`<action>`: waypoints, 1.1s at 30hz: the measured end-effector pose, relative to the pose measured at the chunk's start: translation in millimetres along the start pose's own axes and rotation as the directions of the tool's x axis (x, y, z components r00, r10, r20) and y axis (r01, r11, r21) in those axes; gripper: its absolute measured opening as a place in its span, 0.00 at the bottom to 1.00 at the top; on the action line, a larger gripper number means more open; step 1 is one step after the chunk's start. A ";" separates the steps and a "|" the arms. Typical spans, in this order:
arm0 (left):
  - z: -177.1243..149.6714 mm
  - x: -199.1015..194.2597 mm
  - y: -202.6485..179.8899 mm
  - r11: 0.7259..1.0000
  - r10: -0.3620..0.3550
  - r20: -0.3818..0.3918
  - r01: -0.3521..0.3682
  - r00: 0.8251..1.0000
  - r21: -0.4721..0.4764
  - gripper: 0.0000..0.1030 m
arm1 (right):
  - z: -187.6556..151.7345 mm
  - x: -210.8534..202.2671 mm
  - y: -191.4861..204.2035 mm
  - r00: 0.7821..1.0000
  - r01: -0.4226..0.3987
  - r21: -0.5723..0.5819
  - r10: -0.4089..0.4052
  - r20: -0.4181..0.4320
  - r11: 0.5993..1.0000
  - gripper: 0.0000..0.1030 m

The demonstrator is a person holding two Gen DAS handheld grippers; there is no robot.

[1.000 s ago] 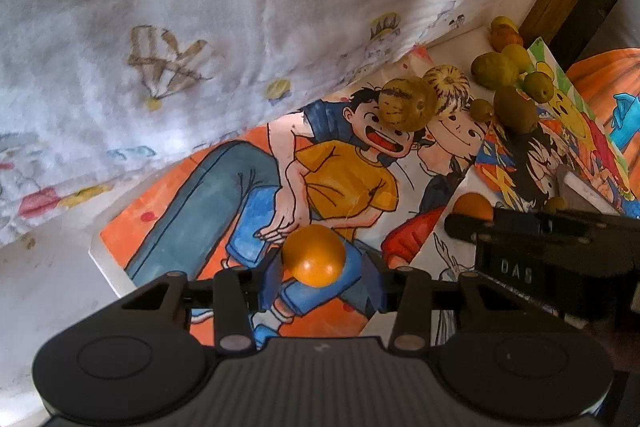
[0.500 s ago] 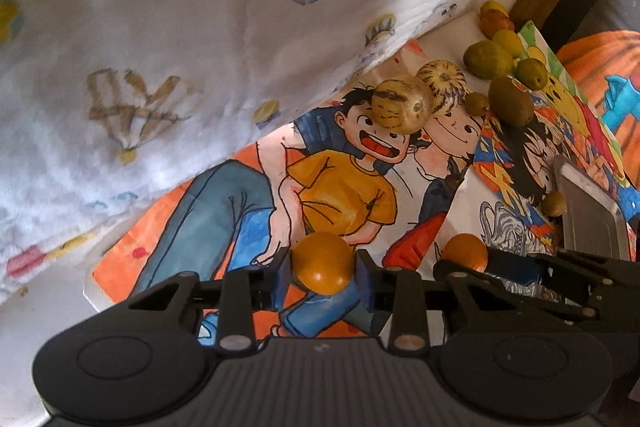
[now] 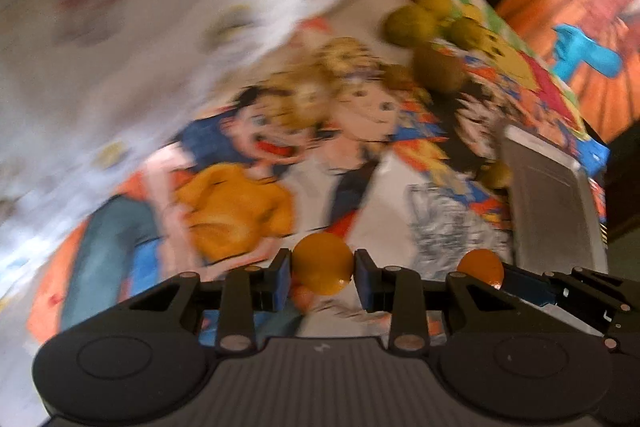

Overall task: Organize fruits
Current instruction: 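Carry both oranges over the metal tray and open both grippers to drop them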

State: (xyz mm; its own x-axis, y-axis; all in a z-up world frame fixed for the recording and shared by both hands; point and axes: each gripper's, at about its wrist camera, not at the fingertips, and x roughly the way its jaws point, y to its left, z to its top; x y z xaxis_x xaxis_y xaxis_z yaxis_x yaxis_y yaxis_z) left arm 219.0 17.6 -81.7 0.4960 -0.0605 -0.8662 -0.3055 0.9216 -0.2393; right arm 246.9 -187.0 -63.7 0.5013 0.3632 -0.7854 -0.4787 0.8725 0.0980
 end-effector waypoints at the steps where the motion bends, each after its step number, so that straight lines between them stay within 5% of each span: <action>1: 2.1 2.2 -8.3 1.000 -0.013 -0.001 0.014 1.000 0.018 0.35 | 0.6 -3.0 -8.3 1.000 0.015 0.017 -0.015 0.013 1.000 0.33; 14: 43.8 27.1 -123.3 0.979 -0.154 0.035 0.148 0.987 0.142 0.35 | 16.7 -11.0 -125.8 0.983 0.156 0.136 -0.167 0.074 0.978 0.33; 24: 70.6 77.8 -187.7 0.965 -0.179 0.023 0.171 0.984 0.198 0.35 | 45.7 28.8 -193.0 0.985 0.151 0.040 -0.154 0.072 0.988 0.33; 33: 88.8 113.4 -205.8 0.973 -0.148 -0.006 0.147 0.989 0.180 0.36 | 58.2 53.6 -215.6 0.992 0.105 -0.030 -0.103 0.071 0.994 0.33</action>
State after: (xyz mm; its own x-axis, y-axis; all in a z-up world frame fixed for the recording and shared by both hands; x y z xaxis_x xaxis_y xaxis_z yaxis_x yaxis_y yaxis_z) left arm 410.3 -144.9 -91.7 0.5311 -0.1988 -0.8237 -0.0781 0.9565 -0.2812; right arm 418.9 -336.7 -91.4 0.5980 0.2938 -0.7457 -0.4443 0.8959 -0.0033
